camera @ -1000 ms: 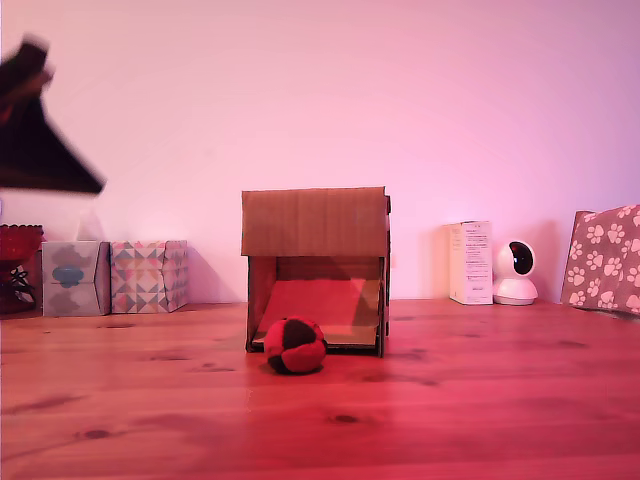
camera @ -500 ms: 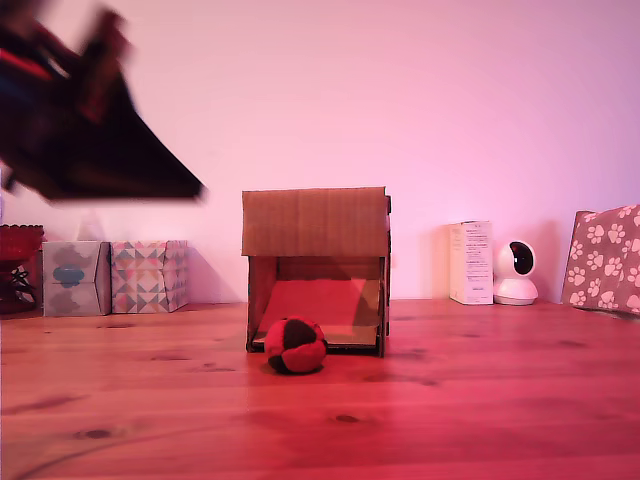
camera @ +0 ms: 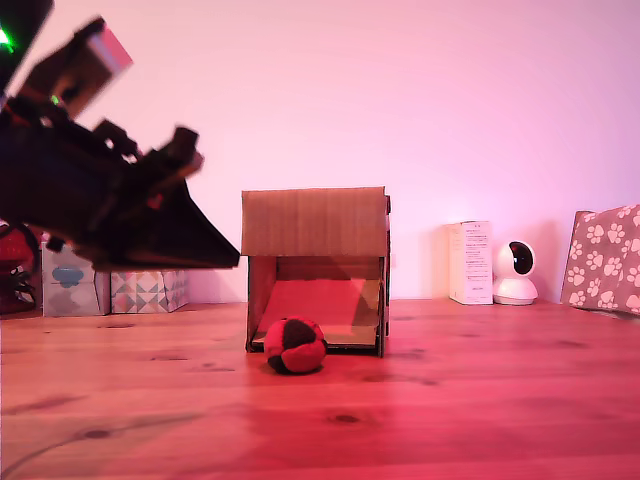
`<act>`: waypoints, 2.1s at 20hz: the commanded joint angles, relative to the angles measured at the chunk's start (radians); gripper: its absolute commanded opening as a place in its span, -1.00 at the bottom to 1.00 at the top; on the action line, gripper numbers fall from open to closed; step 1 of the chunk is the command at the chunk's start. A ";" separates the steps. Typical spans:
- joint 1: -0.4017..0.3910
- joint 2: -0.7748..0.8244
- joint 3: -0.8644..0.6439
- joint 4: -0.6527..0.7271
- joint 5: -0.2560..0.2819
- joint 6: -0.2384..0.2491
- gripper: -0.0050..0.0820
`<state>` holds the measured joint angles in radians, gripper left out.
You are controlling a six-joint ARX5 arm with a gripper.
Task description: Drop the footbag into the cardboard dice tower
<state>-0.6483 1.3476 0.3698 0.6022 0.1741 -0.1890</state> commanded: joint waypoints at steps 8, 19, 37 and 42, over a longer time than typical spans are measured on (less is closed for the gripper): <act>-0.002 0.266 0.184 0.068 -0.077 0.058 0.91; 0.029 0.576 0.428 0.008 -0.105 0.129 0.90; 0.048 0.417 0.458 -0.331 -0.003 0.090 -0.52; 0.047 0.199 0.458 -0.573 0.046 0.080 -0.52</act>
<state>-0.5957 1.5536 0.8383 0.0463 0.2131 -0.1040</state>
